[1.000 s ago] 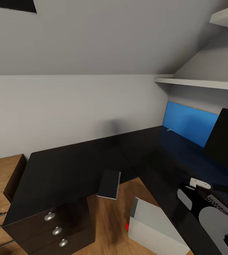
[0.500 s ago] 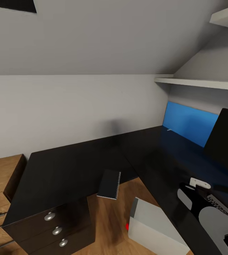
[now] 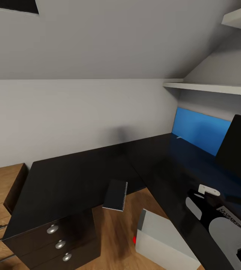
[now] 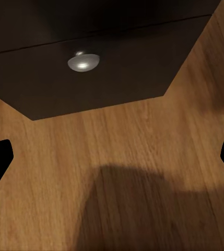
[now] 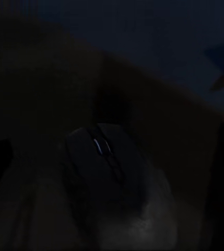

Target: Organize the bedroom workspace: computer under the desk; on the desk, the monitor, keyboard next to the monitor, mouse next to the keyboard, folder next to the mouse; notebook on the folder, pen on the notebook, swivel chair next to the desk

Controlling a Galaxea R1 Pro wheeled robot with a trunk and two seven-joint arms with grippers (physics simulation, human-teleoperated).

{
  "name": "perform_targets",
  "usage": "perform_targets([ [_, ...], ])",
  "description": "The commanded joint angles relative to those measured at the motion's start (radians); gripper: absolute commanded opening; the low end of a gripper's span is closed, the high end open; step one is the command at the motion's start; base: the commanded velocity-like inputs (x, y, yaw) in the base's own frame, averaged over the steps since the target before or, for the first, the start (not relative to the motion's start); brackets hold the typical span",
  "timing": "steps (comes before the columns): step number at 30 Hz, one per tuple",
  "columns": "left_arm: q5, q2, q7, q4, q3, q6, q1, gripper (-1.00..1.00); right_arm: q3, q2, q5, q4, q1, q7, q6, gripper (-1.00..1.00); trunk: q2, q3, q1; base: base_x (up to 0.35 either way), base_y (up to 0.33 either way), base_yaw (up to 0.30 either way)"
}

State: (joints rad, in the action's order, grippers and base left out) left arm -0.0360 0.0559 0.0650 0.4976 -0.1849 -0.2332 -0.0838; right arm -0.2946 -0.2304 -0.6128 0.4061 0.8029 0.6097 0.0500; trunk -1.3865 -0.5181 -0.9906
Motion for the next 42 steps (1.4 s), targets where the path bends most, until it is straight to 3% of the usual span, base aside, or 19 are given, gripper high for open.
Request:
perform_targets([
  [1, -0.004, 0.001, 0.001, 0.000, -0.004, -0.003, -0.001, 1.00, -0.009, -0.001, -0.005, 0.003, 0.001, 0.007, 0.005, 1.00, -0.001, -0.001, 0.000, 0.000, 0.000, 0.000],
  [14, -0.004, 0.001, 0.001, -0.001, -0.004, -0.003, -0.001, 1.00, -0.008, -0.001, -0.005, 0.009, 0.001, 0.007, 0.005, 1.00, -0.001, -0.001, 0.000, 0.000, 0.000, 0.000],
  [17, -0.004, 0.001, 0.001, -0.002, -0.005, -0.002, -0.001, 1.00, -0.010, -0.001, -0.005, 0.036, 0.000, 0.008, 0.008, 1.00, 0.020, 0.008, 0.012, 0.000, 0.000, 0.000],
  [26, -0.004, 0.000, 0.009, -0.023, -0.005, 0.001, -0.001, 1.00, -0.014, -0.001, -0.004, 0.252, -0.011, 0.071, 0.075, 1.00, 0.083, 0.037, 0.046, 0.000, 0.000, 0.000],
  [32, -0.003, 0.000, 0.010, -0.042, -0.005, 0.002, -0.001, 1.00, -0.014, 0.000, -0.005, 0.438, -0.074, 0.160, 0.146, 1.00, 0.118, 0.052, 0.065, 0.000, 0.000, 0.000],
  [33, -0.004, 0.000, 0.009, -0.047, -0.004, 0.001, -0.001, 1.00, -0.018, 0.003, -0.007, 0.576, -0.128, 0.209, 0.186, 1.00, 0.118, 0.052, 0.065, 0.000, 0.000, 0.000],
  [36, -0.004, 0.001, 0.009, -0.047, -0.004, 0.000, -0.001, 1.00, -0.019, 0.016, -0.008, 0.624, -0.140, 0.229, 0.195, 1.00, 0.118, 0.052, 0.065, 0.000, 0.000, 0.000],
  [42, -0.004, 0.001, 0.009, -0.048, -0.004, 0.000, -0.001, 1.00, -0.021, 0.100, -0.004, 0.670, -0.154, 0.319, 0.204, 1.00, 0.118, 0.052, 0.065, 0.000, 0.000, 0.010],
])
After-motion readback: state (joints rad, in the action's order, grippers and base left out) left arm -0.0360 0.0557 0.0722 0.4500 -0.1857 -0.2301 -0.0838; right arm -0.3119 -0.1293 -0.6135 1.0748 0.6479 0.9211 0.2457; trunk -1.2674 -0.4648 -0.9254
